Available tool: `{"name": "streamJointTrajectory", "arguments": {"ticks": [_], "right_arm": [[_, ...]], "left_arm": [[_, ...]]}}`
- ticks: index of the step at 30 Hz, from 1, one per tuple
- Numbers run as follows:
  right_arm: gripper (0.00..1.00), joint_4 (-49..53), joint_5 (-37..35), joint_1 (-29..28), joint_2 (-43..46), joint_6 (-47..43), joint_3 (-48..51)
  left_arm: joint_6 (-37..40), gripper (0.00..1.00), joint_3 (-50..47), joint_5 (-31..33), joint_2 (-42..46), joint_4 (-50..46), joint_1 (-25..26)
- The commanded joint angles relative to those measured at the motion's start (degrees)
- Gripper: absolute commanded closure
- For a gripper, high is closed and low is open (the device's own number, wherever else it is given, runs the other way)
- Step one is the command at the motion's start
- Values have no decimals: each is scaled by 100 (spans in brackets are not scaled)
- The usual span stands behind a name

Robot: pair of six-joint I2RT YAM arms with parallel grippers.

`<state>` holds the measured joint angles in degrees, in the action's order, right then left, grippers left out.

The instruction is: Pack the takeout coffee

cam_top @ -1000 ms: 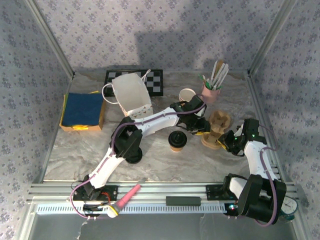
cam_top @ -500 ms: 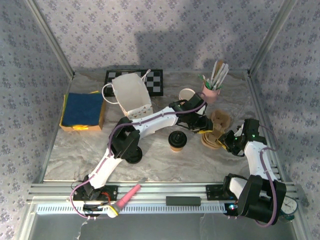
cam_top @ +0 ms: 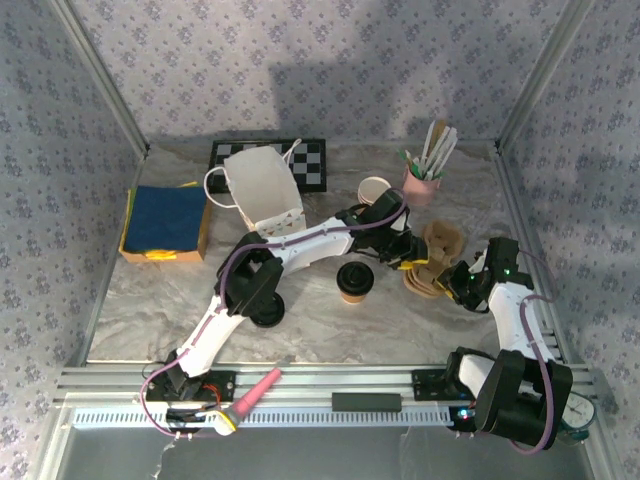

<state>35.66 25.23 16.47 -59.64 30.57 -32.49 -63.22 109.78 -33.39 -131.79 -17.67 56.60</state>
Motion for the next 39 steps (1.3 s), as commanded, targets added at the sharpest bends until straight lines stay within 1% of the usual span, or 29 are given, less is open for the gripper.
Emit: {"name": "streamJointTrajectory", "arguments": {"ticks": [1,6,9,10,11,13,15,17,19,20,22,24,28,34,39], "right_arm": [[74,69,192,-53,57,-75,7],[74,58,182,-61,57,-77,26],[74,64,180,-56,66,-77,26],[74,71,173,-56,66,-77,28],[71,89,161,-56,83,-79,16],[68,156,163,-47,108,-77,-25],[66,230,143,-47,197,-70,-84],[56,346,96,-50,312,-53,-182],[38,517,-38,-56,457,-36,-312],[33,590,-97,-56,522,-17,-372],[24,727,-220,-56,646,9,-475],[19,827,-296,-56,753,37,-566],[14,963,-383,-64,894,81,-761],[13,1153,-597,-82,1109,129,-1183],[13,1255,-724,-122,1102,150,-1501]], "left_arm": [[-339,63,-69,-439,39,539,70],[-238,65,-53,-357,37,348,71],[-134,74,-53,-234,74,196,71],[-133,76,-52,-217,83,179,66],[-114,77,-53,-198,100,153,62],[-88,82,-64,-136,126,120,52],[-91,83,-87,-124,161,121,38],[-82,86,-114,-115,209,175,27],[-83,87,-123,-106,256,232,18],[-87,88,-123,-101,272,253,7],[-90,88,-123,-107,310,303,0],[-74,88,-125,-98,345,343,-7],[-29,88,-148,-63,458,448,-4],[55,88,-176,-19,630,594,-6],[159,89,-184,-28,704,708,-2]]}}
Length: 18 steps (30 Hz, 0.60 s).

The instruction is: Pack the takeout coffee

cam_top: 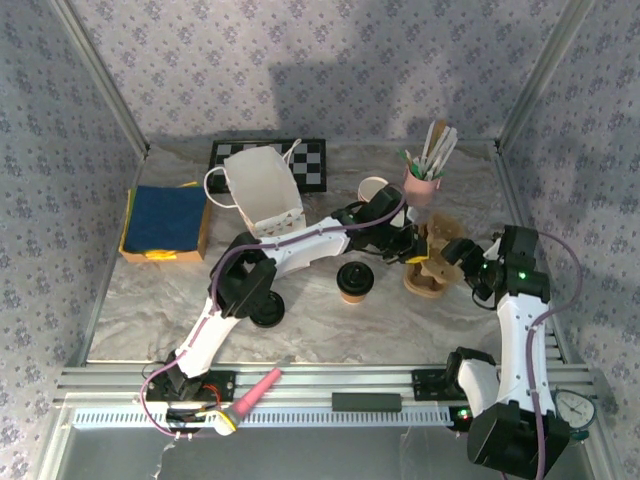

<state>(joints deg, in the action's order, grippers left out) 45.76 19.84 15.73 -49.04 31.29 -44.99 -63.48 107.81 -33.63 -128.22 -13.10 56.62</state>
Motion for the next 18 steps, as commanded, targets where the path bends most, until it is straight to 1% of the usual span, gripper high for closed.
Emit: {"name": "streamJointTrajectory", "arguments": {"ticks": [1,8,18], "right_arm": [[12,249,-216,-52,46,87,-299],[8,351,-437,-96,19,223,-811],[11,505,-814,-458,-135,341,-2004]], "left_arm": [[217,89,12,5,367,264,-2],[607,89,72,144,523,81,5],[1613,90,82,774,1198,-529,33]]}}
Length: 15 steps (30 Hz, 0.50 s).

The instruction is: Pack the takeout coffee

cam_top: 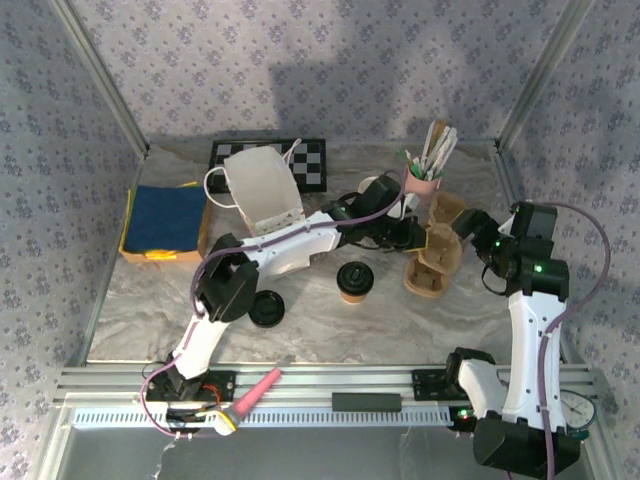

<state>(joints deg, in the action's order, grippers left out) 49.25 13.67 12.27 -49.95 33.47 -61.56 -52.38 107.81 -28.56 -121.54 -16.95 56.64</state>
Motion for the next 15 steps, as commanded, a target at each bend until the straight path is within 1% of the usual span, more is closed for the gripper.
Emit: {"name": "streamJointTrajectory", "arguments": {"ticks": [1,5,9,11,15], "right_arm": [[11,135,-216,-194,-73,139,-460],[11,123,-316,-513,-268,187,-982],[13,7,-330,-915,-532,191,-1424],[14,-3,-353,-1163,-756,74,-1774],[15,141,-503,-1654,-1289,-192,-2667]], "left_arm": [[607,89,102,362,619,-227,31],[908,90,178,741,949,-467,-8],[982,90,214,886,1268,-626,-189],[1043,90,188,944,1466,-709,-288],[1208,90,79,1289,1959,-924,-475]]}}
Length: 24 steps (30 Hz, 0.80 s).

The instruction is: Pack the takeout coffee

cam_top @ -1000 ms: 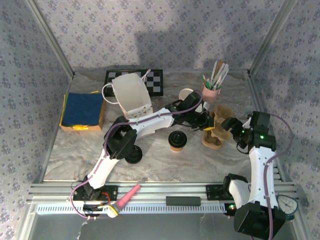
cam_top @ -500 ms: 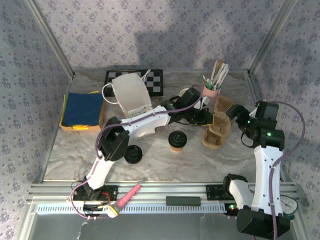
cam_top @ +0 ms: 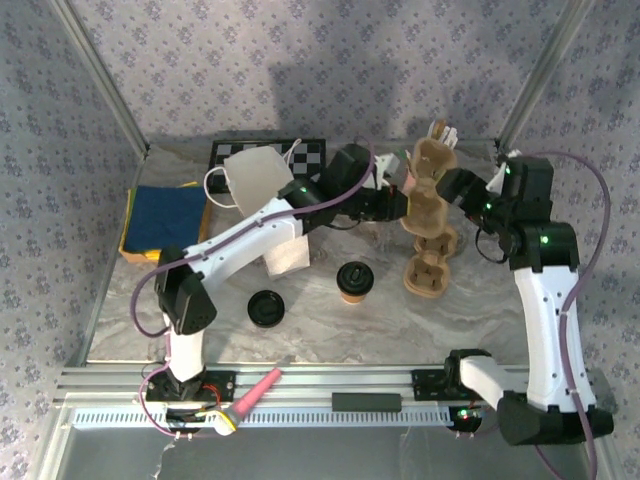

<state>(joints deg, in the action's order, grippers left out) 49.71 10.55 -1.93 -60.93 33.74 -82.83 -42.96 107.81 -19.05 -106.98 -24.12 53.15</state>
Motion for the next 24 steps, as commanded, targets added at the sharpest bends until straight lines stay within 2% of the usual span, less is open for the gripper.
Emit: {"name": "streamJointTrajectory", "arguments": {"ticks": [1,8,15,24], "right_arm": [[16,90,-214,-347,-298,-256,-700],[17,126,-577,-1238,-1059,-603,-1708],[17,104,-1048,-2060,-1682,-893,-2212],[18,192,-1358,-2928,-2422,-1275,-3019]], "left_arm": [[264,90,52,418,642,-275,-203],[262,90,-576,852,1723,-399,-732],[187,89,-1338,1170,2873,-515,-1270],[-38,89,-2076,1160,3916,-806,-1953]]}}
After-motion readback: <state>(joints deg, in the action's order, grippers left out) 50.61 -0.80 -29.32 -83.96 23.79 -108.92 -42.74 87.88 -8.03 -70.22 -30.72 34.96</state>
